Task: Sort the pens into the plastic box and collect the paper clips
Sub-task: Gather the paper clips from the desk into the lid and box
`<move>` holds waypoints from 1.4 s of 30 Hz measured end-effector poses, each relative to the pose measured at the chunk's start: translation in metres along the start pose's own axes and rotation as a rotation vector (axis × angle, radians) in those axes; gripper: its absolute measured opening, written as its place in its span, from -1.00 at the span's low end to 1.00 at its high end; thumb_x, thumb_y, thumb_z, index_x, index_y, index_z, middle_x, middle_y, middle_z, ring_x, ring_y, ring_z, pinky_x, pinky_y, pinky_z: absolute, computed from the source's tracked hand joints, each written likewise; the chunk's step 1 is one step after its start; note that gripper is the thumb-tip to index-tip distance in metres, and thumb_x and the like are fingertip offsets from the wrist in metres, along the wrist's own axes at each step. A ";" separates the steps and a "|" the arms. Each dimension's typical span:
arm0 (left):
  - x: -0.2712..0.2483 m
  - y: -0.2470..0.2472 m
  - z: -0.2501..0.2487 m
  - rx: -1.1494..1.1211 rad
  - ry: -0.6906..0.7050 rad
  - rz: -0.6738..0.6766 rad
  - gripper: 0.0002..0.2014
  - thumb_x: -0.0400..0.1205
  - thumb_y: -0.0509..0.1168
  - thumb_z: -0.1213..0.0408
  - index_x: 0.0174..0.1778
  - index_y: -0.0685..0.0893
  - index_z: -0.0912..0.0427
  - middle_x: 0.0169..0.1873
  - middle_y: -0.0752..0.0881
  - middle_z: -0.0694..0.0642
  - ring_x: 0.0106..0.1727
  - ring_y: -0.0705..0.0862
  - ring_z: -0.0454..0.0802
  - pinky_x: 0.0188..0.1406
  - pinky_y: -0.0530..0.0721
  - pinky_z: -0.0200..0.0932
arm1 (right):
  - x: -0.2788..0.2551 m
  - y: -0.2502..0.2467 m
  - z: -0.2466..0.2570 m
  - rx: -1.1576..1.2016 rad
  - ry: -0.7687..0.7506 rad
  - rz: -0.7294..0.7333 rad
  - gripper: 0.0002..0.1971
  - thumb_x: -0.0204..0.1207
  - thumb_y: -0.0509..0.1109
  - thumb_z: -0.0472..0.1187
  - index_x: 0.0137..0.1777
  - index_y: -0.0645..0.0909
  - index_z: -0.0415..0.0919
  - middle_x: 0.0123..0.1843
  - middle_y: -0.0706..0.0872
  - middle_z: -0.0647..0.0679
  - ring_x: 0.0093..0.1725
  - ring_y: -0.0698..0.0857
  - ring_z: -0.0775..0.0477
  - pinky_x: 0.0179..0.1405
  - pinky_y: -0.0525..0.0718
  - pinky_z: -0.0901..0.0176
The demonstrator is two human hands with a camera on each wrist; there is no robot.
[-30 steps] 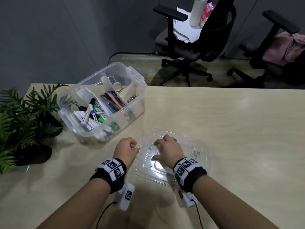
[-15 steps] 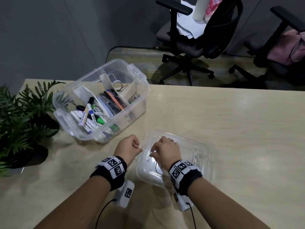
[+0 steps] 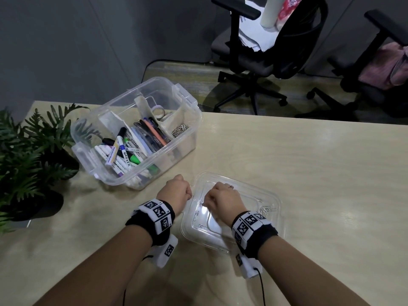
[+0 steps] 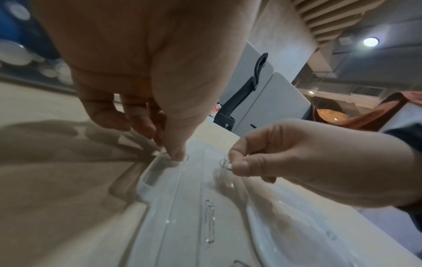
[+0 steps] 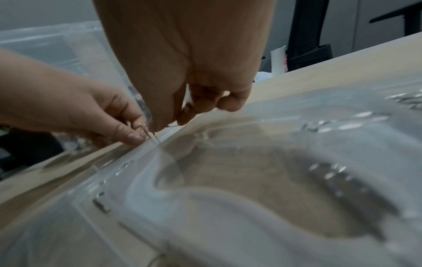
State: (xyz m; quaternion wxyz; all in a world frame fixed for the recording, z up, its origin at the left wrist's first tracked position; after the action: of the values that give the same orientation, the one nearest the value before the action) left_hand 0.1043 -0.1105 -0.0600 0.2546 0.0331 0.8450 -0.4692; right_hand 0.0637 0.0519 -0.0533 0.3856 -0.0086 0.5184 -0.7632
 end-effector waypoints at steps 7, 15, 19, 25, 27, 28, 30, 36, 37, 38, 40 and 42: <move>-0.010 -0.016 -0.009 -0.244 0.089 -0.006 -0.85 0.55 0.39 0.30 -0.28 0.60 -0.01 -0.21 0.63 -0.04 -0.18 0.59 -0.12 -0.17 0.49 -0.36 | -0.024 -0.033 -0.029 0.336 0.044 -0.053 -0.96 0.50 0.44 -0.26 -0.13 0.70 -0.22 -0.21 0.73 0.03 -0.32 0.58 0.20 -0.27 0.48 0.45; -0.033 0.009 -0.012 -0.166 0.062 0.164 -0.75 0.43 0.52 0.26 -0.04 0.70 -0.12 -0.31 0.72 -0.13 -0.19 0.70 -0.20 -0.01 0.68 -0.21 | -0.061 -0.040 -0.076 0.381 0.149 -0.060 -0.91 0.44 0.50 -0.30 -0.09 0.74 -0.11 -0.22 0.74 0.06 -0.35 0.55 0.29 -0.32 0.47 0.51; -0.034 0.007 -0.018 0.043 0.084 0.122 -0.79 0.45 0.51 0.18 -0.06 0.69 -0.13 -0.34 0.66 -0.21 -0.18 0.65 -0.22 -0.13 0.54 -0.35 | -0.073 -0.032 -0.086 0.308 0.185 -0.011 -0.81 0.43 0.49 -0.31 0.01 0.74 -0.09 -0.17 0.76 0.01 -0.17 0.68 0.08 -0.09 0.63 0.31; -0.027 0.009 -0.028 0.278 0.186 0.114 -0.88 0.48 0.46 0.08 -0.12 0.69 -0.05 -0.25 0.67 -0.17 -0.02 0.60 -0.14 0.07 0.50 -0.17 | -0.077 -0.029 -0.090 0.185 0.178 0.018 -0.86 0.46 0.48 -0.22 -0.01 0.75 -0.03 -0.10 0.74 0.08 -0.11 0.68 0.08 0.02 0.66 0.17; -0.025 0.008 -0.030 0.321 0.196 0.112 -0.88 0.50 0.44 0.04 -0.13 0.71 -0.05 -0.14 0.62 -0.13 0.05 0.58 -0.09 0.12 0.47 -0.12 | -0.076 -0.030 -0.088 0.143 0.149 0.035 -0.88 0.46 0.48 -0.20 -0.01 0.76 -0.07 -0.03 0.73 0.02 -0.05 0.68 0.03 0.06 0.64 0.16; -0.024 0.008 -0.029 0.327 0.193 0.115 -0.88 0.50 0.44 0.03 -0.13 0.72 -0.05 -0.11 0.58 -0.12 0.07 0.57 -0.07 0.14 0.46 -0.10 | -0.076 -0.030 -0.088 0.127 0.130 0.043 -0.88 0.47 0.48 -0.19 -0.01 0.76 -0.10 -0.03 0.71 0.00 -0.02 0.68 0.00 0.07 0.63 0.16; -0.023 0.009 -0.028 0.323 0.188 0.129 -0.89 0.49 0.44 0.05 -0.15 0.73 -0.03 -0.09 0.56 -0.12 0.09 0.57 -0.05 0.16 0.47 -0.09 | -0.077 -0.029 -0.086 0.114 0.107 0.054 -0.89 0.46 0.48 -0.20 -0.04 0.77 -0.13 -0.09 0.65 0.02 0.00 0.67 -0.02 0.06 0.61 0.16; -0.021 0.010 -0.024 0.249 0.172 0.169 -0.89 0.49 0.45 0.11 -0.13 0.68 -0.02 -0.08 0.59 -0.10 0.00 0.63 -0.09 0.03 0.59 -0.11 | -0.077 -0.020 -0.084 0.102 0.096 0.006 -0.90 0.49 0.43 -0.22 -0.08 0.77 -0.17 -0.04 0.51 0.01 0.01 0.63 -0.09 0.03 0.60 0.12; -0.020 0.009 -0.024 0.232 0.168 0.166 -0.88 0.49 0.46 0.13 -0.13 0.66 -0.02 -0.10 0.61 -0.11 -0.02 0.63 -0.10 0.02 0.60 -0.12 | -0.077 -0.019 -0.083 0.079 0.091 0.011 -0.89 0.51 0.40 -0.22 -0.07 0.75 -0.18 -0.02 0.53 -0.01 0.03 0.64 -0.10 0.02 0.60 0.12; -0.019 0.008 -0.023 0.219 0.163 0.164 -0.88 0.49 0.46 0.15 -0.15 0.64 -0.03 -0.12 0.62 -0.11 -0.04 0.62 -0.11 0.01 0.61 -0.12 | -0.077 -0.019 -0.080 0.051 0.087 0.017 -0.88 0.53 0.38 -0.21 -0.05 0.74 -0.18 0.02 0.56 -0.03 0.04 0.65 -0.11 0.01 0.60 0.12; -0.017 0.008 -0.022 0.211 0.159 0.171 -0.89 0.49 0.46 0.16 -0.20 0.64 -0.02 -0.12 0.61 -0.09 -0.05 0.61 -0.11 0.03 0.61 -0.12 | -0.079 -0.021 -0.075 -0.040 0.066 0.028 -0.84 0.58 0.32 -0.17 0.02 0.71 -0.15 0.10 0.60 -0.02 0.07 0.65 -0.11 0.00 0.59 0.14; -0.017 0.009 -0.022 0.219 0.151 0.188 -0.92 0.50 0.46 0.18 -0.18 0.68 0.04 -0.12 0.58 -0.08 -0.04 0.62 -0.08 0.05 0.61 -0.11 | -0.080 -0.025 -0.071 -0.103 0.044 0.013 -0.81 0.61 0.27 -0.12 0.08 0.67 -0.11 0.13 0.62 0.00 0.09 0.66 -0.11 0.02 0.56 0.15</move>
State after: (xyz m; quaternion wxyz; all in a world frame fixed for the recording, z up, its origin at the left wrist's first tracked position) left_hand 0.1129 -0.0847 -0.0498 0.2278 0.1750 0.7986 -0.5289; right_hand 0.0762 0.1592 -0.0354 0.3778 -0.0083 0.5656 -0.7330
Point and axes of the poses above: each hand's wrist, its own x-axis towards the middle knuckle, its own y-axis out of the palm, z = x × y, the point moved 2 cm from there along x, towards the middle knuckle
